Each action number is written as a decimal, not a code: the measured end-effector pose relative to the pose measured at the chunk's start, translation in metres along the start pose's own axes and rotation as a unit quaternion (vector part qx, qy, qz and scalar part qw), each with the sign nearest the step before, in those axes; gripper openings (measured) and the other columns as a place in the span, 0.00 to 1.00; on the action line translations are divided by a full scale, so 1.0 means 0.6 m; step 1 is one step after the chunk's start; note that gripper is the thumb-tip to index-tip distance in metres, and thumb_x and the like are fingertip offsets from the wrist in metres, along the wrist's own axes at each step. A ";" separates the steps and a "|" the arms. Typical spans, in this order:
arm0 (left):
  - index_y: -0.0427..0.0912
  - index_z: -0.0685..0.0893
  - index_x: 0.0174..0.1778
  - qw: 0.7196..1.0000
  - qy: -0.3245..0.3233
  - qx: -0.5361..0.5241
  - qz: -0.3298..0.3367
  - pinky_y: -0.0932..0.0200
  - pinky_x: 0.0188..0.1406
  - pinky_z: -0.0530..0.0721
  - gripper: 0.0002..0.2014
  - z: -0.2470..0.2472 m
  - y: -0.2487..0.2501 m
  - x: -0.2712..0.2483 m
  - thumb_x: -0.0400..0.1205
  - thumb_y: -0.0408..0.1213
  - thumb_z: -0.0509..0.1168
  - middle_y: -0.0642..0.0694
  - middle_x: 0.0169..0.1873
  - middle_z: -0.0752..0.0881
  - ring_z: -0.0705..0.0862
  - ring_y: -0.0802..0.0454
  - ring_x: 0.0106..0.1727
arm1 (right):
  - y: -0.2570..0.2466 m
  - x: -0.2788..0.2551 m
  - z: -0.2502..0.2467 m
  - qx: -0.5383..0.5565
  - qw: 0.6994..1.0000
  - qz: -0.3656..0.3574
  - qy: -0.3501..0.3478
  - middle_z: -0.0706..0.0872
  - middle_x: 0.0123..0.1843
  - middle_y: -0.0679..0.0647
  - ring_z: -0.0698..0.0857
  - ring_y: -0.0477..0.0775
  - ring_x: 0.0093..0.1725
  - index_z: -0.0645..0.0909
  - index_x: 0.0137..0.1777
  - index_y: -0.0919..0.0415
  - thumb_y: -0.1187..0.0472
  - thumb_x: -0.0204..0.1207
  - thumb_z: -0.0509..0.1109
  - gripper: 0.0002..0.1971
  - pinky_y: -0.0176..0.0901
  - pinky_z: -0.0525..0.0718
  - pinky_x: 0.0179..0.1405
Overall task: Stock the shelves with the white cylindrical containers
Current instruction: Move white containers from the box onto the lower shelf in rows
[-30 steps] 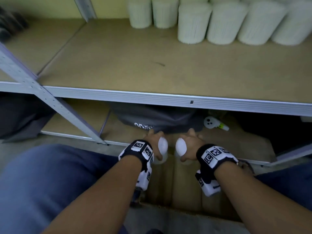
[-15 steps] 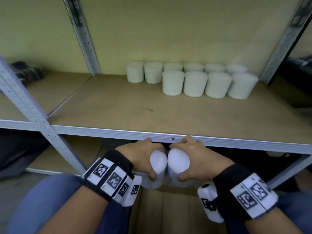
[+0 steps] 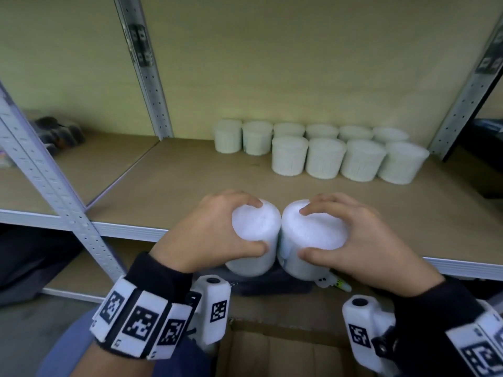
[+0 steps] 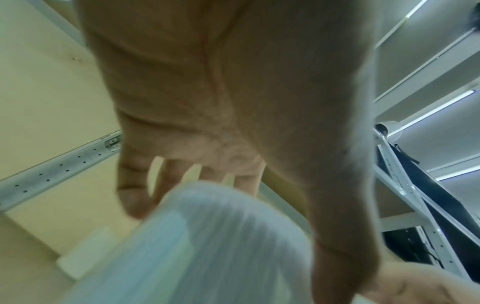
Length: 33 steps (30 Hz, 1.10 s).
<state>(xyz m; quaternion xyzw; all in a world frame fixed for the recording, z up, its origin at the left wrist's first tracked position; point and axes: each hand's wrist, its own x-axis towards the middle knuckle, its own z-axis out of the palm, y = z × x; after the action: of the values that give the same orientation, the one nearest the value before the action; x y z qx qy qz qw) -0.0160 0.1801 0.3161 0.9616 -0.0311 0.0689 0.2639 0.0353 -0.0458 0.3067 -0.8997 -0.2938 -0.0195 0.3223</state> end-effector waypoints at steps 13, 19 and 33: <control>0.58 0.82 0.60 0.992 0.109 -0.042 -0.044 0.47 0.76 0.68 0.23 0.069 -0.048 0.059 0.70 0.58 0.73 0.57 0.72 0.75 0.71 0.55 0.74 | 0.043 0.061 0.077 0.011 0.994 0.051 0.096 0.77 0.76 0.44 0.62 0.49 0.83 0.85 0.63 0.47 0.46 0.68 0.77 0.22 0.35 0.57 0.78; 0.59 0.77 0.67 0.995 0.100 -0.008 -0.027 0.47 0.77 0.65 0.28 0.066 -0.046 0.049 0.71 0.60 0.70 0.57 0.74 0.69 0.64 0.55 0.76 | 0.033 0.046 0.057 -0.042 0.996 0.035 0.064 0.70 0.78 0.45 0.61 0.51 0.79 0.80 0.69 0.45 0.46 0.71 0.75 0.24 0.29 0.55 0.70; 0.45 0.86 0.54 0.991 0.129 0.034 0.032 0.77 0.54 0.63 0.12 0.056 -0.035 0.041 0.76 0.31 0.67 0.54 0.53 0.84 0.79 0.54 0.59 | 0.038 0.042 0.033 -0.103 0.993 0.001 0.055 0.85 0.58 0.46 0.77 0.49 0.64 0.86 0.59 0.55 0.62 0.76 0.71 0.12 0.24 0.62 0.55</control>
<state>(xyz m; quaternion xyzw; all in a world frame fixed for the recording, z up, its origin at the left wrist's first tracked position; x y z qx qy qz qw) 0.0142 0.1803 0.2807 0.9517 -0.0249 0.2015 0.2304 0.0656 -0.0351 0.2839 -0.9259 -0.2712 -0.0984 0.2440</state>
